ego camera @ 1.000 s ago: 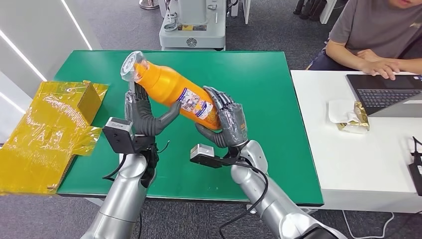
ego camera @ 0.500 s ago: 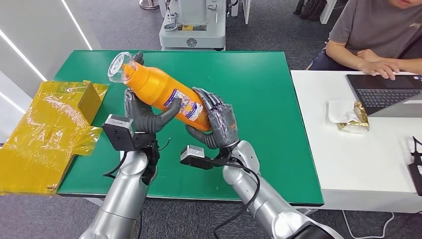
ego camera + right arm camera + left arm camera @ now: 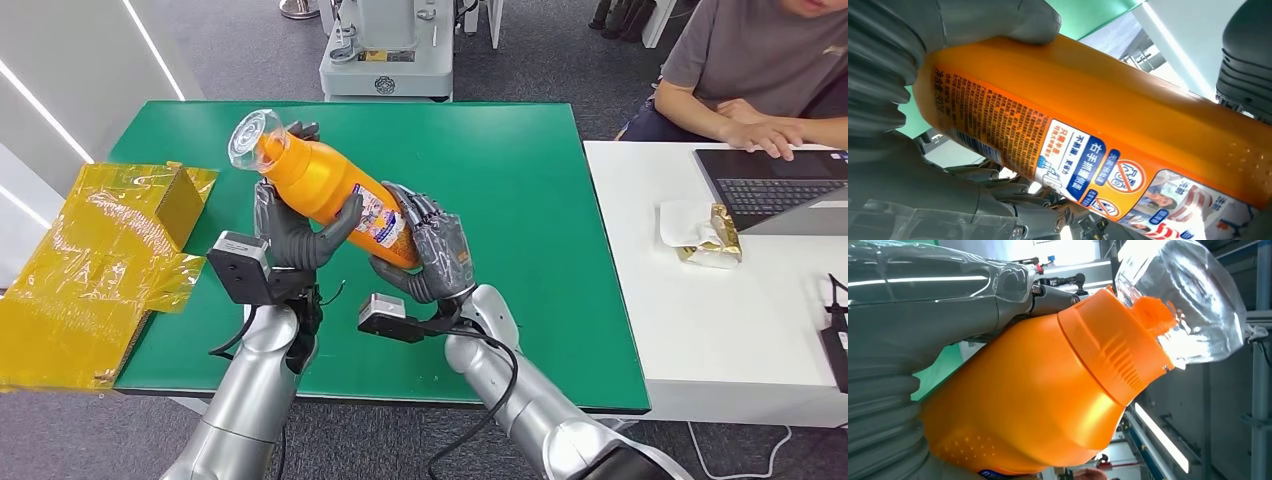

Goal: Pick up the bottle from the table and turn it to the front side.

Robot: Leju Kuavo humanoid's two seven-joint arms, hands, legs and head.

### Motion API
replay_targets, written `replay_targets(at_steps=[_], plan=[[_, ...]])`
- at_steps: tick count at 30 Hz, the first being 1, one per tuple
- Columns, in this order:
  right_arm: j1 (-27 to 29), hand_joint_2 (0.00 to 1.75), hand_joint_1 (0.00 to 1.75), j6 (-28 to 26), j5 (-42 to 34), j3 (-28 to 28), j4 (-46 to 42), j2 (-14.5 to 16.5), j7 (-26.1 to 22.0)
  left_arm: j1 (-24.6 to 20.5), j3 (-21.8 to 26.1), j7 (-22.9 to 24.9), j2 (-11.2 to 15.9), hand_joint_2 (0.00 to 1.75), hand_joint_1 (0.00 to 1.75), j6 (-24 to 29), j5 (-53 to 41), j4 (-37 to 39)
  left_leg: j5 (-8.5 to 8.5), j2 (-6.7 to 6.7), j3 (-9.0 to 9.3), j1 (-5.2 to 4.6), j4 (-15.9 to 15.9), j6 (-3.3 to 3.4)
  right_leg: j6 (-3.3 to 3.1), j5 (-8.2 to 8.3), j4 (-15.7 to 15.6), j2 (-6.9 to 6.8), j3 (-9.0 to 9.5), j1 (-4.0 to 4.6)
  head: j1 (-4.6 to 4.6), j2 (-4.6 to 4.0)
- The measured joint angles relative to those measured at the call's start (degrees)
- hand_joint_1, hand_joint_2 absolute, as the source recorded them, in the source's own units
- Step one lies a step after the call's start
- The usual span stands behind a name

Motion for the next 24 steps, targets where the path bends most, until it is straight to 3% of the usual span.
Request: replay_targets(at_steps=[24], plan=[[1.4,1.75,1.75,0.0,2.5,-3.3,-0.2,0.0,-0.5,0.0,-0.6,0.0,0.1,1.75,1.75,-0.9,-0.2,0.0,0.0,0.01,0.02,0.0,0.0,0.0,0.0,0.0,0.0,0.01,-0.01,0.0,0.0,0.0]])
